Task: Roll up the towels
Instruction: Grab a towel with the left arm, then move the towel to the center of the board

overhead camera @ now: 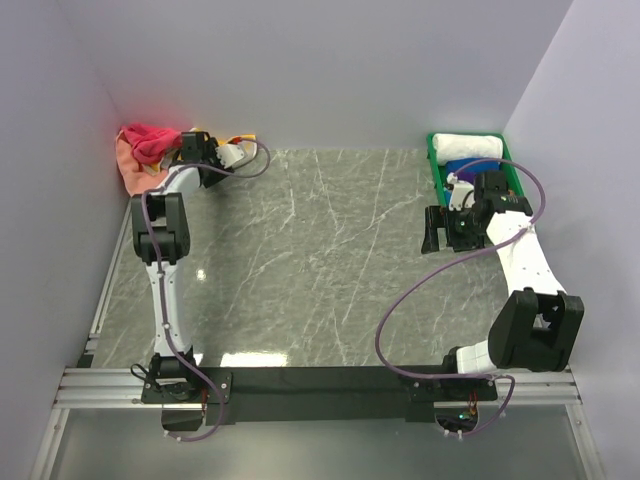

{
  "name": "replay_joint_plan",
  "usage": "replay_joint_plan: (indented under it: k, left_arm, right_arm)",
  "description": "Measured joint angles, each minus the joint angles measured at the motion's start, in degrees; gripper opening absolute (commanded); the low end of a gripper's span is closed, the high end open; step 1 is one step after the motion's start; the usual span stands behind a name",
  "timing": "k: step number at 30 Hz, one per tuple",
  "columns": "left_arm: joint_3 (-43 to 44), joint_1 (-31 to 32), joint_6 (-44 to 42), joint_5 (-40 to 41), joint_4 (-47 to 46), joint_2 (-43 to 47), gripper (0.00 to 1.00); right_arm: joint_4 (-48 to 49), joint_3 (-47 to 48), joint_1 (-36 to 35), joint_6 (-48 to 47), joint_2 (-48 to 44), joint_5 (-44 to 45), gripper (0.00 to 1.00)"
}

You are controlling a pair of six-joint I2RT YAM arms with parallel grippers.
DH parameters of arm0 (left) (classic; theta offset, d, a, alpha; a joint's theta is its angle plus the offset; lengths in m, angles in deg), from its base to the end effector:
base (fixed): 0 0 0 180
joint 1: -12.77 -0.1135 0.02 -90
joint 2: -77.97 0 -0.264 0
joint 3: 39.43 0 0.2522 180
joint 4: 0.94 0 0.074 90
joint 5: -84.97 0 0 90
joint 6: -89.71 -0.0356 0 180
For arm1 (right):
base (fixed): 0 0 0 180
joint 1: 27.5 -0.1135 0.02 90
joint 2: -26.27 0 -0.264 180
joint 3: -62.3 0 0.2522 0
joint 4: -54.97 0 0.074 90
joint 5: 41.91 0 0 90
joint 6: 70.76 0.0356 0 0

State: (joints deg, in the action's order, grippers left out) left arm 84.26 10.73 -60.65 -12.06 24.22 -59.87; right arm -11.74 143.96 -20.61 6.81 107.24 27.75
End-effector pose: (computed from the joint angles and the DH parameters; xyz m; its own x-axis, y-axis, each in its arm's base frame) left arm 0.5446 0.0150 0.1598 -0.2616 0.8538 -0.4500 0.5796 0.5118 0.6341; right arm 0.2739 -0.0206 0.2792 -0.8799 -0.0970 -0.4653 -0.2224 0.9492 0.2227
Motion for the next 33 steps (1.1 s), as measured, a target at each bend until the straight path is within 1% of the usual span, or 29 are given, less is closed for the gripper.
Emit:
replay_joint_plan:
  k: [1, 2, 3, 5, 7, 8, 12, 15, 20, 23, 26, 29, 32, 33]
  left_arm:
    - [1.36, 0.00, -0.07, 0.39, -0.76, -1.29, 0.62]
    - [3.08, 0.02, 0.20, 0.66, -1.09, -2.71, 0.58]
    - [4.79, 0.02, 0.59, 0.85, -1.27, -3.98, 0.48]
    - [6.43, 0.07, 1.81, 0.81, -1.38, -5.42, 0.34]
    - [6.45, 0.20, 3.32, 0.50, -0.68, -5.62, 0.08]
    - [6.45, 0.26, 3.72, 0.09, -0.33, -5.57, 0.00]
    - [6.27, 0.48, 8.59, -5.29, 3.72, -3.28, 0.00]
    - [4.46, 0.48, 11.93, -9.29, 8.81, 2.95, 0.00]
    - [3.65, 1.25, 16.96, -15.21, 17.35, 20.24, 0.00]
    - [1.73, 3.87, 18.03, -17.07, 21.57, 30.71, 0.00]
    - [-5.62, 9.42, 19.10, -18.53, 24.79, 39.58, 0.00]
    - [-16.28, 16.39, 21.11, -20.33, 27.61, 43.80, 0.02]
    - [-27.54, 22.25, 24.70, -22.62, 29.18, 43.54, 0.08]
    - [-30.69, 23.58, 26.51, -23.67, 29.70, 43.30, 0.16]
  right_arm:
    - [-0.15, 0.07, -0.02, -0.02, 0.02, -0.17, 1.00]
    - [-0.33, 0.11, 0.00, -0.02, 0.09, -0.33, 1.00]
    - [-0.50, 0.11, -0.02, -0.04, 0.20, -0.42, 1.00]
    - [-0.83, 0.15, -0.02, -0.07, 0.37, -0.52, 1.00]
    - [-1.27, 0.42, -0.02, -0.09, 0.59, -0.52, 1.00]
    - [-1.33, 0.48, 0.00, -0.09, 0.63, -0.55, 1.00]
    - [-1.84, 0.90, -0.02, -0.13, 0.63, -1.25, 1.00]
    - [-2.27, 1.60, -0.02, -0.42, 0.63, -2.03, 1.00]
    - [-3.69, 4.52, 0.00, -1.53, 0.63, -3.32, 1.00]
    - [-4.68, 7.17, 0.00, -2.29, 0.92, -4.11, 1.00]
    - [-5.38, 10.27, -0.04, -2.69, 2.05, -5.53, 1.00]
    - [-5.53, 12.24, -0.28, -2.84, 3.69, -6.82, 1.00]
    - [-5.55, 12.76, -1.07, -2.84, 5.27, -7.78, 1.00]
    - [-5.62, 12.76, -1.42, -2.84, 5.66, -8.09, 0.99]
